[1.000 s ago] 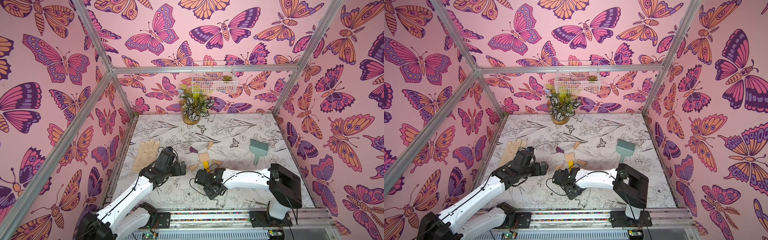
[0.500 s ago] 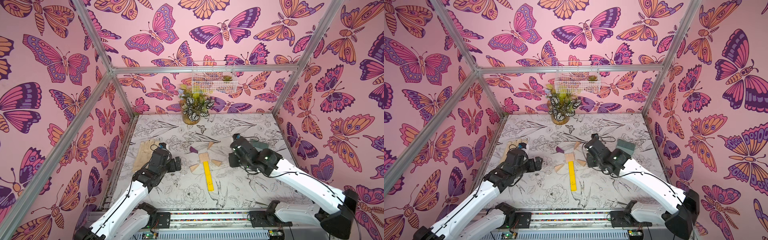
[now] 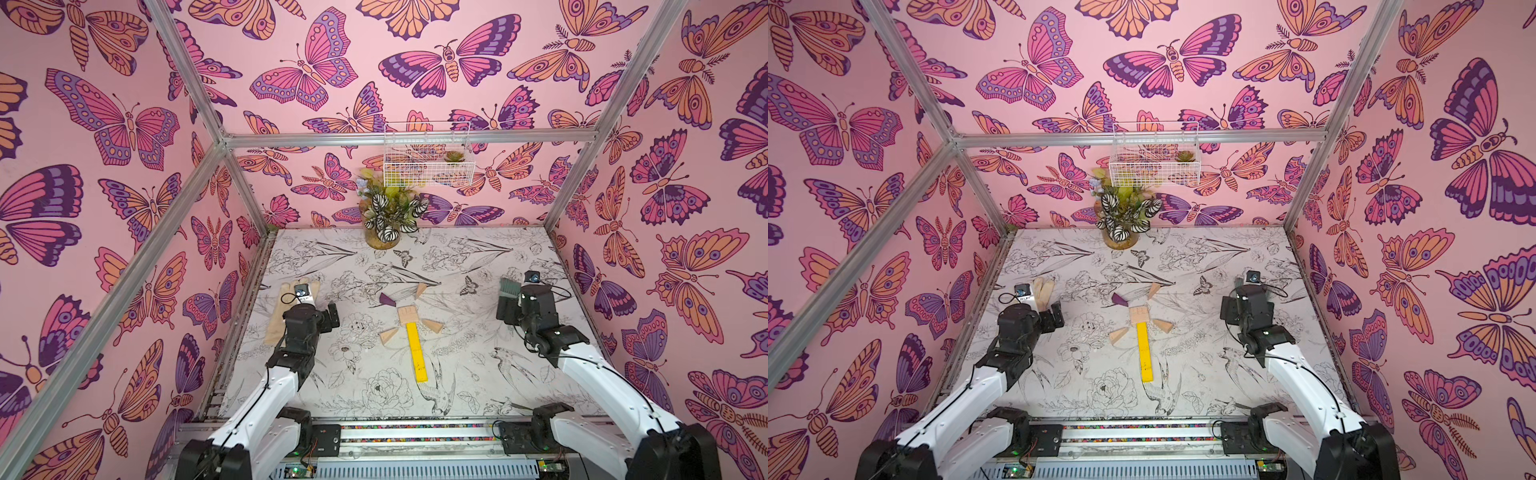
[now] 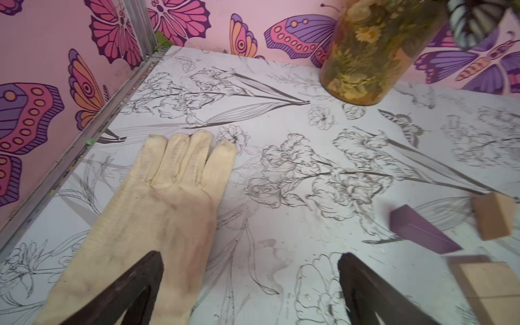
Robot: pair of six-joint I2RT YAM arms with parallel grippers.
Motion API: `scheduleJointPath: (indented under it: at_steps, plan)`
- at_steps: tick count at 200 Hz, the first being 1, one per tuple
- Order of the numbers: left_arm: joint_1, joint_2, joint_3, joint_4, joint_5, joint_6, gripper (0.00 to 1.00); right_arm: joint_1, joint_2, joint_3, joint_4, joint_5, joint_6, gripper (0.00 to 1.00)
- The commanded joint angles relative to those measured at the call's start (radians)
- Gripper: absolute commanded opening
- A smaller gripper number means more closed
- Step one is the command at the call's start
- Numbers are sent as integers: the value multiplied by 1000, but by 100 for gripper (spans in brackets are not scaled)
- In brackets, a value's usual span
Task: Assemble a small pinwheel with building blocks
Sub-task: Reset both arms
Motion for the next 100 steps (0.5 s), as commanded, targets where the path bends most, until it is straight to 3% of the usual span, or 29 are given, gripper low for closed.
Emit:
scheduleJointPath:
  at_steps: [1,15,26,46,55,65,76,89,100]
  plan:
    - [53,99,-5,265,9,88,100,-28,102,-120,415,27,-165,99]
    - [94,194,-24,339,35,67,100,-72,201,-164,581,-2,-139,99]
    - [114,254,-37,413,41,58,100,-91,237,-106,526,-8,-137,99]
    - [119,338,-17,461,91,128,100,-143,359,-136,793,-67,-136,99]
    - [125,396,-30,568,86,132,100,-166,444,-126,832,-96,-115,99]
    - [138,476,-37,679,92,122,100,-172,511,-174,1038,-119,-125,99]
    - [141,563,-69,794,117,144,100,-174,441,-154,874,-124,-119,99]
    - [146,502,11,551,136,126,100,-174,497,-159,975,-123,-122,99]
    - [146,554,-28,729,145,145,100,-174,481,-152,938,-122,-123,99]
